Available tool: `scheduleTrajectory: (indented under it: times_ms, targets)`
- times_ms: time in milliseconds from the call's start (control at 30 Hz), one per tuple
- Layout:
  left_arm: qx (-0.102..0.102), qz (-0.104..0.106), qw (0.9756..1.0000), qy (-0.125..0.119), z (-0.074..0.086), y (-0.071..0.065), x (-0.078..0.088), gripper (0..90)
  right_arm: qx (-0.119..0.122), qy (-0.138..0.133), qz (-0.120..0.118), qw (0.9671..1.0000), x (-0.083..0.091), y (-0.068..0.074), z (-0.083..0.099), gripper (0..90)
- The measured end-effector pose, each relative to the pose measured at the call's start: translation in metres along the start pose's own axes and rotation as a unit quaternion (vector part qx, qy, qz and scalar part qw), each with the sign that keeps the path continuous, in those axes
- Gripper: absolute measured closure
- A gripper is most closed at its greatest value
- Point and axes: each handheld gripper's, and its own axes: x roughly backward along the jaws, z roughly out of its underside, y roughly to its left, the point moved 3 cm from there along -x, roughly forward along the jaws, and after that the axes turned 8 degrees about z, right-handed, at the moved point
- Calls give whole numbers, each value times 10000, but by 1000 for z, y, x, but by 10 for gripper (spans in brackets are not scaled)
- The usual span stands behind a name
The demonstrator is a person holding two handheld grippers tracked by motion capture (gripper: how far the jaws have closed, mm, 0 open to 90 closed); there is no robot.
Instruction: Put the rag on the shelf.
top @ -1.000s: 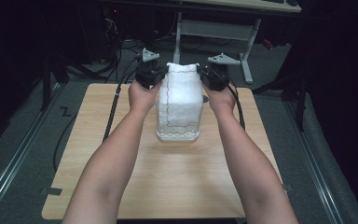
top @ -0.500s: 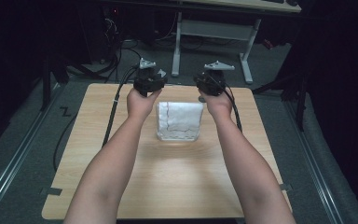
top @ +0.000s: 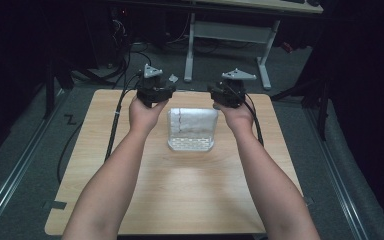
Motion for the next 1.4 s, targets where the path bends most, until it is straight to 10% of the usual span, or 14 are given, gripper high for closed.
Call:
scheduleTrajectory:
  times_ms: [867,1400]
  targets:
    - [-324,-68,9994,-26,57,-29,86,504,359,-198,-69,9991,89,7,52,555]
    - [-162,395,9961,768,151,-48,73,465,624,289,-306,9972,95,27,119,520]
